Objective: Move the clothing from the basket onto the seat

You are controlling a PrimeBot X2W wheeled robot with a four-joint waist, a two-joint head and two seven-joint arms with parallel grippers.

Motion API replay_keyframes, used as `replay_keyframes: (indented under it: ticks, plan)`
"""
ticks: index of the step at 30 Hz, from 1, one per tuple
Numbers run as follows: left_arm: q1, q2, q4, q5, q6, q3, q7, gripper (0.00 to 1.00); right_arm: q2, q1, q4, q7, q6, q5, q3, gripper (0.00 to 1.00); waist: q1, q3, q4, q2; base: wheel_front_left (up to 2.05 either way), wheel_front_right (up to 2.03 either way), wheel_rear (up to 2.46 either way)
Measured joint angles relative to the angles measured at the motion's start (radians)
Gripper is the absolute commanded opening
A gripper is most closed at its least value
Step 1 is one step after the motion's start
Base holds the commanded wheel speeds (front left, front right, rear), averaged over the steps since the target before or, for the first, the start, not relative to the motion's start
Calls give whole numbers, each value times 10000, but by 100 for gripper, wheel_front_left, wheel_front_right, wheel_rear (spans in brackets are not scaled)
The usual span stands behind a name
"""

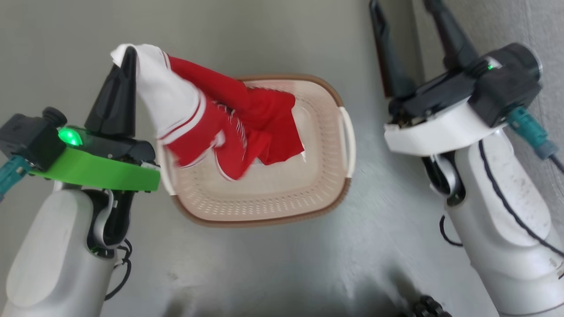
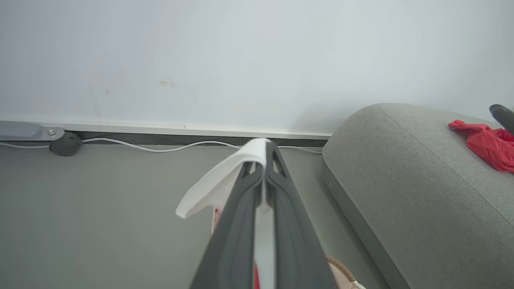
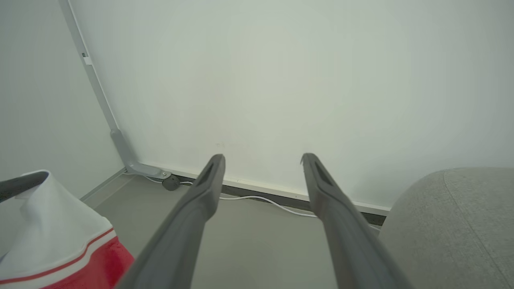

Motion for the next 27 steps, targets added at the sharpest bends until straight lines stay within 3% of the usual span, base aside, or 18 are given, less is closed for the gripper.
replay_keyframes:
  ticks: [3, 8, 13, 27]
  plan:
    - [106, -56, -17, 0, -4, -107, 40, 0, -59, 337, 151, 0, 334, 31, 211, 100, 0, -410, 411, 0, 0, 0, 0]
    - [333, -194, -27, -6, -25, -345, 42, 0, -130, 924, 303, 0, 349, 59, 77, 100, 0, -1126, 1071, 0, 0, 0, 0]
    - [965, 115, 8, -6, 8, -144, 42, 0, 73, 1344, 477, 0, 424, 257, 157, 100, 0, -1961, 1514, 0, 0, 0, 0]
    - [2332, 339, -65, -165, 314, -408, 616, 0, 272, 2689, 846, 2, 541, 497, 205, 100, 0, -4246, 1859, 0, 0, 0, 0]
